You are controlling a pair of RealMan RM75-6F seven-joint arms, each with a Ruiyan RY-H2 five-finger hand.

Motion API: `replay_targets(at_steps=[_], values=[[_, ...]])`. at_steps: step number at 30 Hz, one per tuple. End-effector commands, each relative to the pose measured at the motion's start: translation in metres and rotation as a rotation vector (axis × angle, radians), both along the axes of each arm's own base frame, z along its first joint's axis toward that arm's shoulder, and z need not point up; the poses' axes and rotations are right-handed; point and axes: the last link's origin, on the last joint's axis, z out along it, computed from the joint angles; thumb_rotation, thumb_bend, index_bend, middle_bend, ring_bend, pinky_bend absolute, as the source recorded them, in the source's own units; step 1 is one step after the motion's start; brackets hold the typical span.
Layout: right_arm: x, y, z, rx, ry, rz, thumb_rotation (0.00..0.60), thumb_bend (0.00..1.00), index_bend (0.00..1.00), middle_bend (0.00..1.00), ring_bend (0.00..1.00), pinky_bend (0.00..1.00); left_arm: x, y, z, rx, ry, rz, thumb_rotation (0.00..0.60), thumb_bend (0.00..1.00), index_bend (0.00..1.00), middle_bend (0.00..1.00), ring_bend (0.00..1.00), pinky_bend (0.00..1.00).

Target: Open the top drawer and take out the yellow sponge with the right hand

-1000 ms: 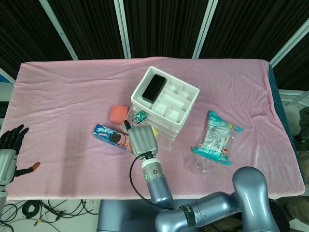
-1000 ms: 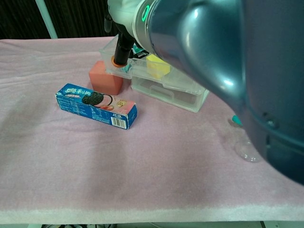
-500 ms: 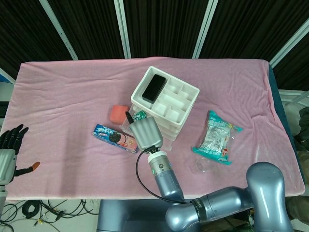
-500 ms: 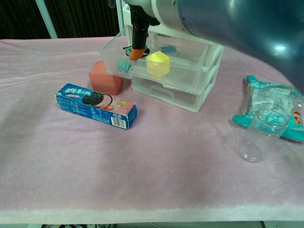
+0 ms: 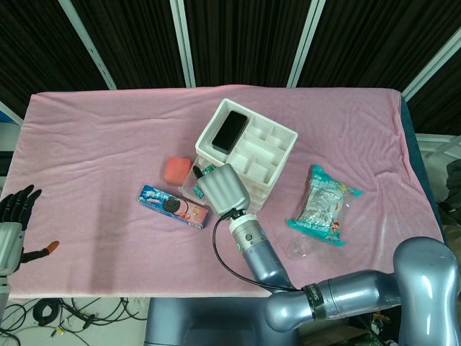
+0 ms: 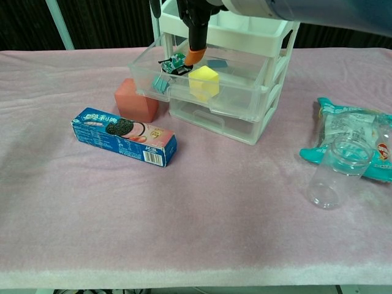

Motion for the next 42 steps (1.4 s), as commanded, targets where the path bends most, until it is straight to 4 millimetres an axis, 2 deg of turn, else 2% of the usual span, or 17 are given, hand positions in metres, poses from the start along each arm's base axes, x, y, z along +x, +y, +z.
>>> replay_targets(at_steps=[1, 25, 34, 42], values=[[-0.007, -0.004, 0.0, 0.018, 0.075, 0.031, 0.6, 0.06, 0.26, 0.8, 0.88, 0.81, 0.0, 0.0, 0.0, 0.0, -0.001, 0.0, 0.6, 0.0, 0.0, 0.0, 0.0, 0.0], [-0.025, -0.018, 0.005, 0.048, 0.233, 0.071, 0.6, 0.06, 0.27, 0.8, 0.87, 0.81, 0.0, 0.001, 0.0, -0.002, 0.0, 0.003, 0.6, 0.0, 0.0, 0.0, 0.0, 0.0], [-0.029, -0.014, 0.004, 0.084, 0.247, 0.049, 0.6, 0.1, 0.34, 0.8, 0.87, 0.81, 0.0, 0.001, -0.001, -0.004, 0.0, 0.003, 0.6, 0.0, 0.0, 0.0, 0.0, 0.0], [-0.032, -0.011, -0.002, 0.12, 0.238, 0.029, 0.6, 0.1, 0.35, 0.8, 0.87, 0.81, 0.0, 0.001, -0.001, -0.004, -0.001, 0.004, 0.6, 0.0, 0.0, 0.0, 0.0, 0.0]])
